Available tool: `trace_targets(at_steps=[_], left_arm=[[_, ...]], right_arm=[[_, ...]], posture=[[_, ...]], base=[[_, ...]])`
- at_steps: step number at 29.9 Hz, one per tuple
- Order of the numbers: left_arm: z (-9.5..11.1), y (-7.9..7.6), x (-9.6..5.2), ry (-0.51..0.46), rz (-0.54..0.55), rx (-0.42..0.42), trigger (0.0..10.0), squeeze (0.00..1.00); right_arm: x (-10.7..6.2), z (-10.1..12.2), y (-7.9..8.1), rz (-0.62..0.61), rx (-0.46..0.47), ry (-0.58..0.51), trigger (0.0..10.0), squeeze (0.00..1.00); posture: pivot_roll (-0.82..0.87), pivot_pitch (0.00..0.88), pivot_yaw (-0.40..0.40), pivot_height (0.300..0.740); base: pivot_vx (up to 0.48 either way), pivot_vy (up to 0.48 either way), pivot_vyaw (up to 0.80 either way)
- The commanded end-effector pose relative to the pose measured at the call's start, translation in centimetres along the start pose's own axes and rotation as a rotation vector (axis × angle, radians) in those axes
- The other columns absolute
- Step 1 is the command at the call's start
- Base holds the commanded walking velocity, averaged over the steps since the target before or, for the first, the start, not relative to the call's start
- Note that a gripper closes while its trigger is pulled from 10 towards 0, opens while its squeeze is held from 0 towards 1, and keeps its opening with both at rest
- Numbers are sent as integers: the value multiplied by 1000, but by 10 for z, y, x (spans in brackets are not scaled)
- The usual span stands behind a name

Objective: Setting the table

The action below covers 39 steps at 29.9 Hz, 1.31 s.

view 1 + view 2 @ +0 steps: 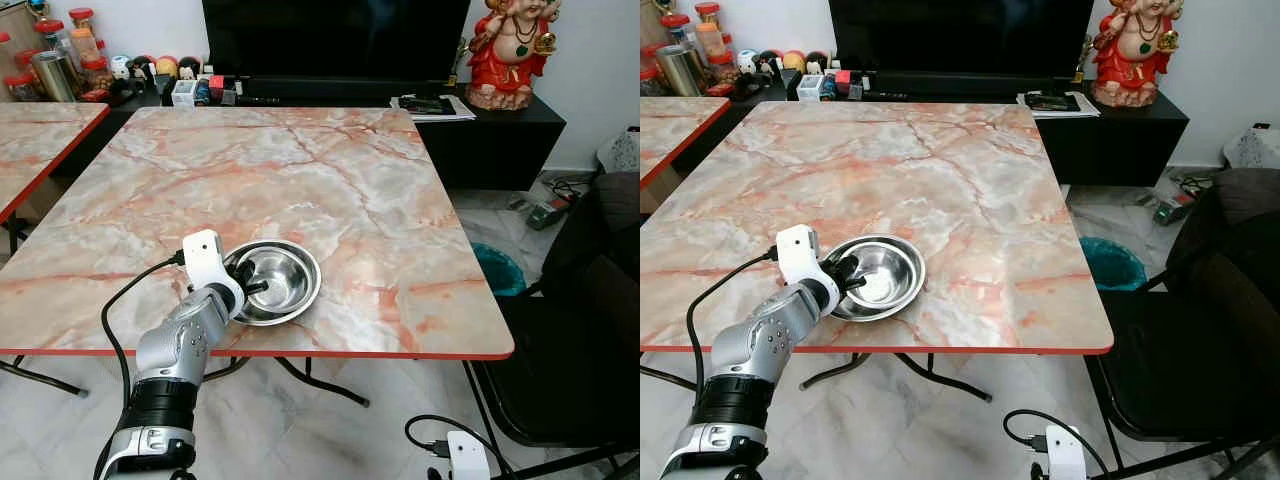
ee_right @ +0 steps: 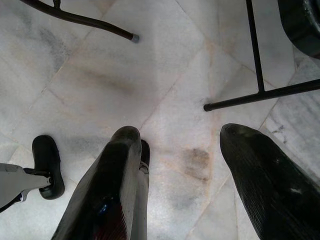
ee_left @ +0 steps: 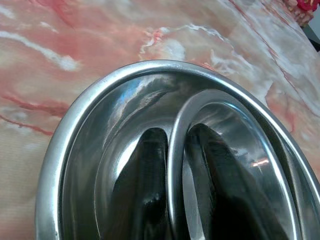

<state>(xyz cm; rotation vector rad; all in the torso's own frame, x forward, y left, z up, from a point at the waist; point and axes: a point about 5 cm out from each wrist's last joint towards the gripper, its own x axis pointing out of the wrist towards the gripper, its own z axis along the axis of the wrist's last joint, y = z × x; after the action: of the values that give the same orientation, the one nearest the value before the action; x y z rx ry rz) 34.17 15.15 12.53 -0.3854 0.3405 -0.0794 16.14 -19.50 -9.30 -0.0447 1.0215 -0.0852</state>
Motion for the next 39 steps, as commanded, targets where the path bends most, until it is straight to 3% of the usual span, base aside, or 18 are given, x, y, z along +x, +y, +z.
trace_targets(at_steps=[1,2,3,8,9,10,11,14,15,18,22,25,32,38,39], left_arm=[[4,-1,-1,-1,2,23,10000,733],[4,0,-1,-3,3,25,10000,165],[6,-1,-1,-9,1,30,10000,0],[8,-2,0,-21,-2,55,10000,0],[9,-3,0,-28,-5,59,10000,541],[9,-3,0,-32,-7,62,10000,541],[9,-4,1,-34,-8,61,10000,1000],[9,-4,1,-31,-9,64,10000,1000],[9,-5,1,-31,-11,74,10000,0],[9,-6,1,-32,-13,78,10000,0],[15,-6,1,-52,9,179,10000,0],[22,-9,1,-73,19,300,10000,0],[35,-13,-2,-113,39,436,10000,0],[50,-21,-5,-193,24,490,10000,0],[58,-25,-7,-261,12,483,10000,0]], right_arm=[[0,1,-3,-4,-4,2,10000,0],[0,1,-3,-4,-4,2,10000,0],[0,1,-3,-4,-4,1,10000,0],[0,3,-1,-1,-3,-3,10000,0],[0,3,-1,-1,-3,-3,10000,0],[0,3,-1,0,-2,-3,10000,0],[1,3,-1,0,-3,-3,10000,0],[1,3,-1,-1,0,-4,10000,0],[1,3,-1,-1,-1,-5,10000,0],[1,3,-1,-2,1,-4,10000,0],[1,4,-1,-1,1,-5,10000,0],[1,5,0,2,-2,-6,10000,0],[1,6,1,2,4,-10,10000,0],[1,6,0,2,2,-9,10000,0],[1,6,1,2,4,-9,10000,0]], posture=[[22,0,-32,740],[22,0,-32,740],[22,0,-32,740],[23,0,-30,740],[23,0,-30,740],[23,0,-30,740],[23,0,-30,740],[23,0,-30,740],[23,0,-30,740],[23,0,-30,740],[23,0,-30,740],[26,0,-30,740],[24,0,-28,740],[26,0,-28,740],[27,0,-28,740]], base=[[0,0,0],[0,0,0],[0,0,0],[0,0,0],[0,0,0],[0,0,0],[0,0,0],[0,0,0],[0,0,0],[0,0,0],[0,0,0],[0,0,0],[0,0,0],[0,0,0],[0,0,0]])
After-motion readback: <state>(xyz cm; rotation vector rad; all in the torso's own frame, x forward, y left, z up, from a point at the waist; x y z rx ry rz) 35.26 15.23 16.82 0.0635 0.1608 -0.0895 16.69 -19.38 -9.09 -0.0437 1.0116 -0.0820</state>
